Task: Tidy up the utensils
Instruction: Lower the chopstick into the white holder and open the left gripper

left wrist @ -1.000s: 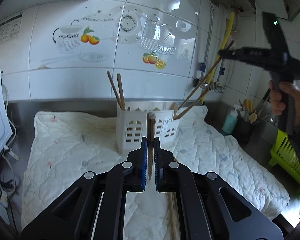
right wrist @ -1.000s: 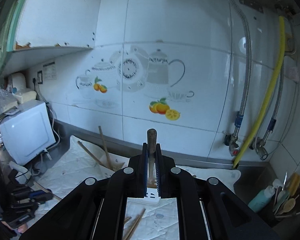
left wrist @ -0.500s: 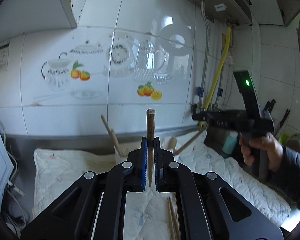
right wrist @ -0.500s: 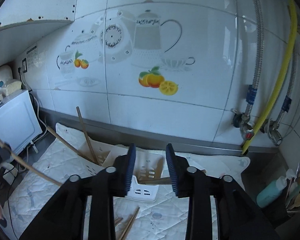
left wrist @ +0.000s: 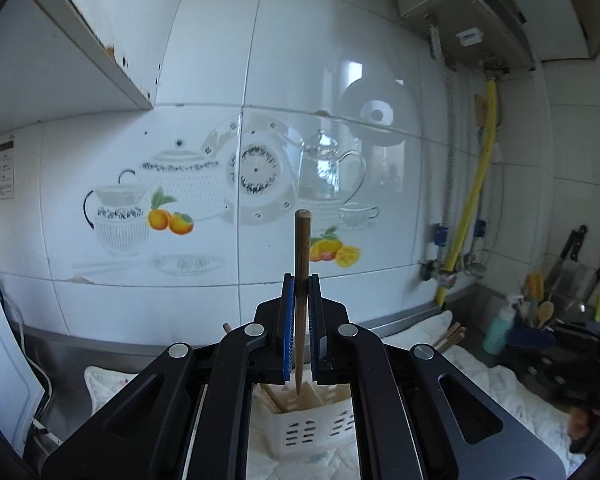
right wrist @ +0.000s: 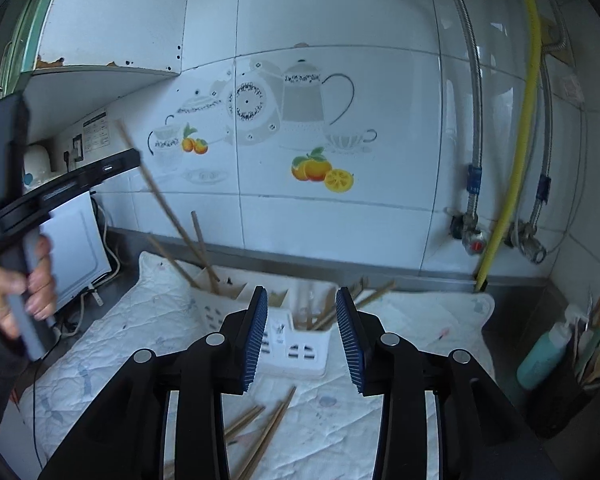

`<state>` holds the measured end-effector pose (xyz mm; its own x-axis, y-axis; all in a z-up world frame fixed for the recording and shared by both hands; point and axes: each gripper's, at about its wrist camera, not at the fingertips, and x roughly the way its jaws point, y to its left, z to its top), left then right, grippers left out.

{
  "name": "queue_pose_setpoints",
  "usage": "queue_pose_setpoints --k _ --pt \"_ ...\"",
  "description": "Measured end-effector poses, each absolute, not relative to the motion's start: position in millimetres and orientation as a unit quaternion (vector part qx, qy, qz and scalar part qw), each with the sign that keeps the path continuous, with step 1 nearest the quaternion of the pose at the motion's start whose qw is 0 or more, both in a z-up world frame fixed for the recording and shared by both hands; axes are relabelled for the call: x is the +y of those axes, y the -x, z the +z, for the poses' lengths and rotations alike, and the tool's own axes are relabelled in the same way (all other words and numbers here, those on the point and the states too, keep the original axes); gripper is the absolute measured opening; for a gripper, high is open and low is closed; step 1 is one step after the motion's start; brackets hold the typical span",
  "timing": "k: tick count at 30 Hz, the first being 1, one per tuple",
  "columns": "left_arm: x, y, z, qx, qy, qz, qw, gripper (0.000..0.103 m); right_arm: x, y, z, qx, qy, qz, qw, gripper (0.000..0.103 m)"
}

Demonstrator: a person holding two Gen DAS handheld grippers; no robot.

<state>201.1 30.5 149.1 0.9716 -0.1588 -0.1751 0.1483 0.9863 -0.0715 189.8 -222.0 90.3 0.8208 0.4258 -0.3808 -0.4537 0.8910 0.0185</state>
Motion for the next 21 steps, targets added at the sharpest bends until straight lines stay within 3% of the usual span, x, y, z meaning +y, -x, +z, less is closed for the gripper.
queue_pose_setpoints --k 12,21 --pt "36 -243 106 0.165 0.052 -0.087 0.981 0.006 -223 -157 30 0.233 0.025 0.23 0.945 0.035" --pt "33 -219 122 0.144 0.041 -0.093 0.984 0.018 -221 -135 -4 0.266 0.014 0.222 0.938 0.035"
